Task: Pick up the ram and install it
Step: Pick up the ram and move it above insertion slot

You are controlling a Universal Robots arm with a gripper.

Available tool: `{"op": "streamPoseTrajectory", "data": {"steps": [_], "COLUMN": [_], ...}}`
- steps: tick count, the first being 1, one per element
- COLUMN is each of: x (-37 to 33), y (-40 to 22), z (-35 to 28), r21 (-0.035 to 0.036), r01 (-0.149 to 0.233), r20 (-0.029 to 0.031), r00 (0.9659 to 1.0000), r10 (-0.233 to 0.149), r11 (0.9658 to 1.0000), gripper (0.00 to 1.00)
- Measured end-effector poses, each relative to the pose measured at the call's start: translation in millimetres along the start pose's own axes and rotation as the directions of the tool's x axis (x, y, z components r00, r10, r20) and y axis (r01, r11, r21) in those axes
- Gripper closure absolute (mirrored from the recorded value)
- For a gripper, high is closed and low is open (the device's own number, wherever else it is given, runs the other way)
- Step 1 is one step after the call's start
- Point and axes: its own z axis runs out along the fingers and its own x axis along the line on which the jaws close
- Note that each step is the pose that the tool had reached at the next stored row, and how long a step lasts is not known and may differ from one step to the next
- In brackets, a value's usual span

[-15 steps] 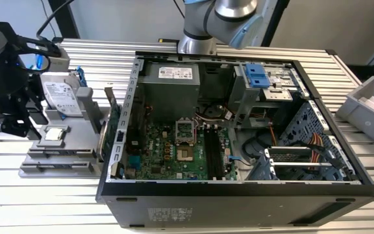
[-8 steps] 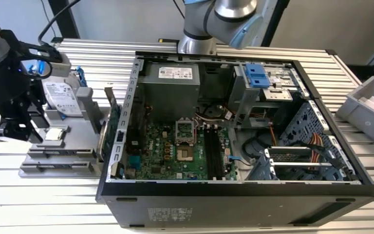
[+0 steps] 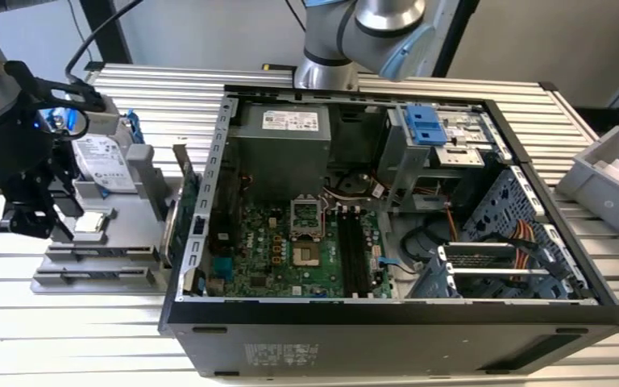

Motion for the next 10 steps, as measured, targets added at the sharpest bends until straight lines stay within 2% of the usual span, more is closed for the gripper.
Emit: {"op": "streamPoseTrajectory", "data": {"steps": [10], "x": [5.1], "y": [0.1], "z": [10.5], "r21": [0.0002], "r01": [-0.002], "r20": [0.0001], "r00": [1.0], "r10": [0.002], "r11": [1.0], "gripper": [0.0]}}
